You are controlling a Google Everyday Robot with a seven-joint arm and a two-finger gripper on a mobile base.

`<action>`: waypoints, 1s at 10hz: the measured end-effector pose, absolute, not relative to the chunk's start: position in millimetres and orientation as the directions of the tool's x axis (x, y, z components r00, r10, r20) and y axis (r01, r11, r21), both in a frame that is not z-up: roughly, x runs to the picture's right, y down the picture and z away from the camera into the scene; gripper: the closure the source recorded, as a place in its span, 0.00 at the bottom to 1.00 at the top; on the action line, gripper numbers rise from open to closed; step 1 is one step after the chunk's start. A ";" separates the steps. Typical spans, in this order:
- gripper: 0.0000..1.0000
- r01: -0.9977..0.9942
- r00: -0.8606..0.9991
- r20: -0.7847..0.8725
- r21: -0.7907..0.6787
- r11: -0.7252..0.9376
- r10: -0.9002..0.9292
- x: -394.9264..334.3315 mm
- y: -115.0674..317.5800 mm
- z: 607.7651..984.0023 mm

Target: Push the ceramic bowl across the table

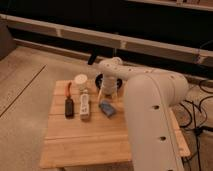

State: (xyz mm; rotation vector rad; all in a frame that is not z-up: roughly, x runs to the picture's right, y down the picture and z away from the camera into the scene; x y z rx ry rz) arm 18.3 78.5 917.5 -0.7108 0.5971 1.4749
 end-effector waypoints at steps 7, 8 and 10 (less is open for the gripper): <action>0.35 -0.997 0.069 -0.672 -0.073 0.027 0.738 34.1 48.4 945.1; 0.35 -0.997 0.067 -0.678 -0.071 0.026 0.732 36.0 52.9 948.9; 0.35 -0.998 0.058 -0.656 -0.041 0.042 0.753 46.8 49.2 959.8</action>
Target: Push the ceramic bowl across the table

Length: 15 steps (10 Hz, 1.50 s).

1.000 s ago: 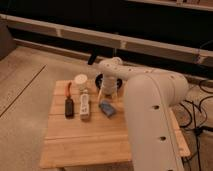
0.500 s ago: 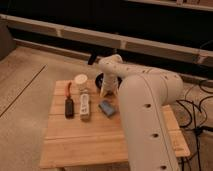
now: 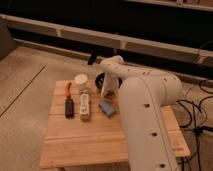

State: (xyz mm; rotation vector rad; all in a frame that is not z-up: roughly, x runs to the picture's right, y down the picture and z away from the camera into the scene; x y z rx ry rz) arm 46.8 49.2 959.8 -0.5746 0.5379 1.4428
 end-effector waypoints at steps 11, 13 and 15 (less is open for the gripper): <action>0.35 -0.979 0.193 -0.311 -0.127 0.160 0.931 20.8 -4.8 945.3; 0.35 -0.982 0.180 -0.324 -0.119 0.149 0.929 22.0 -1.6 945.4; 0.35 -0.992 0.123 -0.368 -0.068 0.105 0.922 28.2 10.5 943.9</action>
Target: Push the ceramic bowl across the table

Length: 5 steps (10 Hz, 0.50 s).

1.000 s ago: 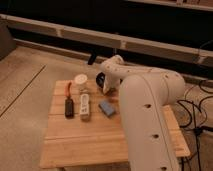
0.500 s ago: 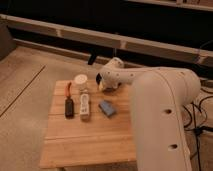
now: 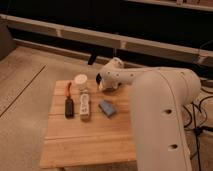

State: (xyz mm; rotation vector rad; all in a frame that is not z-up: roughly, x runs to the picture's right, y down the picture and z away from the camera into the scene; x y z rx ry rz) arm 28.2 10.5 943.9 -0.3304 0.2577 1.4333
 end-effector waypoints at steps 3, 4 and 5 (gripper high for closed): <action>0.35 -0.995 0.017 -0.399 0.084 0.055 0.917 38.4 20.1 930.7; 0.35 -0.990 -0.022 -0.409 0.135 0.037 0.912 40.7 26.0 925.3; 0.35 -0.987 -0.044 -0.421 0.156 0.025 0.906 39.8 31.7 924.1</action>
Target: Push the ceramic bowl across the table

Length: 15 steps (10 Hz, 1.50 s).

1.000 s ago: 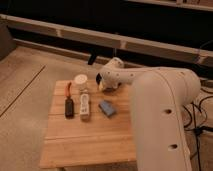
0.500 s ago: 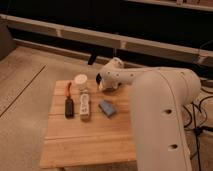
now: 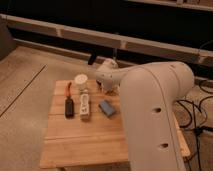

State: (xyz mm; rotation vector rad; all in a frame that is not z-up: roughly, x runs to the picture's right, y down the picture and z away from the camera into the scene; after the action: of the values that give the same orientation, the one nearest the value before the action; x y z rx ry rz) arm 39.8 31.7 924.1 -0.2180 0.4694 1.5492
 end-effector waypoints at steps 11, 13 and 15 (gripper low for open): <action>0.35 -0.980 0.189 -0.336 0.000 0.201 0.923 59.8 -42.6 1024.5; 0.35 -0.959 0.282 -0.196 -0.077 0.271 0.939 36.8 -64.9 1022.4; 0.35 -0.948 0.308 -0.153 -0.126 0.291 0.939 30.9 -54.4 1015.2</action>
State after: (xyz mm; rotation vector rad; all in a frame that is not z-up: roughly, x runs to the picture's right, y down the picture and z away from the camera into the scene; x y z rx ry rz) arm 30.9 -54.4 1015.2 -0.2073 0.0529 1.2589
